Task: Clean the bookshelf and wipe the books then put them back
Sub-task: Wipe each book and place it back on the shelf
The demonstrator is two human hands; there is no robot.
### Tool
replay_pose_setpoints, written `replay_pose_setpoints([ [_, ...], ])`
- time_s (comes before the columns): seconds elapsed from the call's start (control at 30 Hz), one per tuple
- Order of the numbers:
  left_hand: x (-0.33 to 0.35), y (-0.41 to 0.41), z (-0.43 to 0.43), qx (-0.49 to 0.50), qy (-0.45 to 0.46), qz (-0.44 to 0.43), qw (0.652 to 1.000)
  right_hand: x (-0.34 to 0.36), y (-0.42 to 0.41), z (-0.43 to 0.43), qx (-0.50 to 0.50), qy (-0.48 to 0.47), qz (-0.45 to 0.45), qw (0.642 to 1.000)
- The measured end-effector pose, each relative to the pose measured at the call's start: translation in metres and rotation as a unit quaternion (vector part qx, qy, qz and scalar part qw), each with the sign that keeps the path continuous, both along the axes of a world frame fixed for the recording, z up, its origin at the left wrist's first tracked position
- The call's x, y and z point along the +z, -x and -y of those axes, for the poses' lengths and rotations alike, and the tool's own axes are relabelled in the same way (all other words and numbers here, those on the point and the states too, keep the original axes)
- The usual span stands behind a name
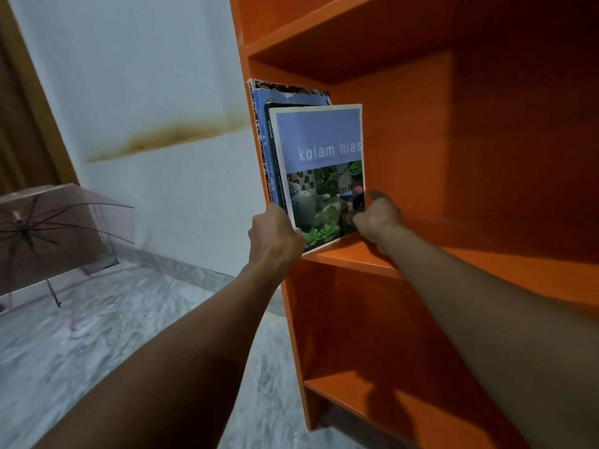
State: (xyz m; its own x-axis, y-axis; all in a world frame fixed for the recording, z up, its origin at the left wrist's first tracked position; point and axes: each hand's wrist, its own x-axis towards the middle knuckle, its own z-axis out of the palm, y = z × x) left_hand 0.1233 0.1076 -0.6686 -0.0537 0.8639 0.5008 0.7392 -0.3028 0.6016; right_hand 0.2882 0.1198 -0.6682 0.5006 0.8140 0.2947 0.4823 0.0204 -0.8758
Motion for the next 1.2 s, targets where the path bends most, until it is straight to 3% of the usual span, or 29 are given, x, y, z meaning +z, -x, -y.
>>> replay_pose_setpoints([
  [0.17,0.006,0.004,-0.001,-0.022,0.023,0.054,0.998,-0.003,0.010,-0.007,0.053,0.012,-0.016,0.998],
  [0.53,-0.004,0.012,0.006,-0.055,0.064,0.089,0.992,-0.006,0.017,-0.009,0.042,0.009,-0.003,0.999],
  [0.9,-0.029,0.045,0.014,-0.088,0.049,0.028,0.995,-0.007,0.036,0.007,-0.019,0.041,0.082,0.996],
  [1.07,-0.052,0.068,0.015,-0.123,0.043,-0.007,0.991,-0.007,0.062,0.031,-0.122,-0.004,0.158,0.980],
  [1.2,-0.091,0.071,0.018,-0.178,0.088,-0.009,0.980,-0.020,0.080,0.069,-0.208,-0.035,0.248,0.946],
])
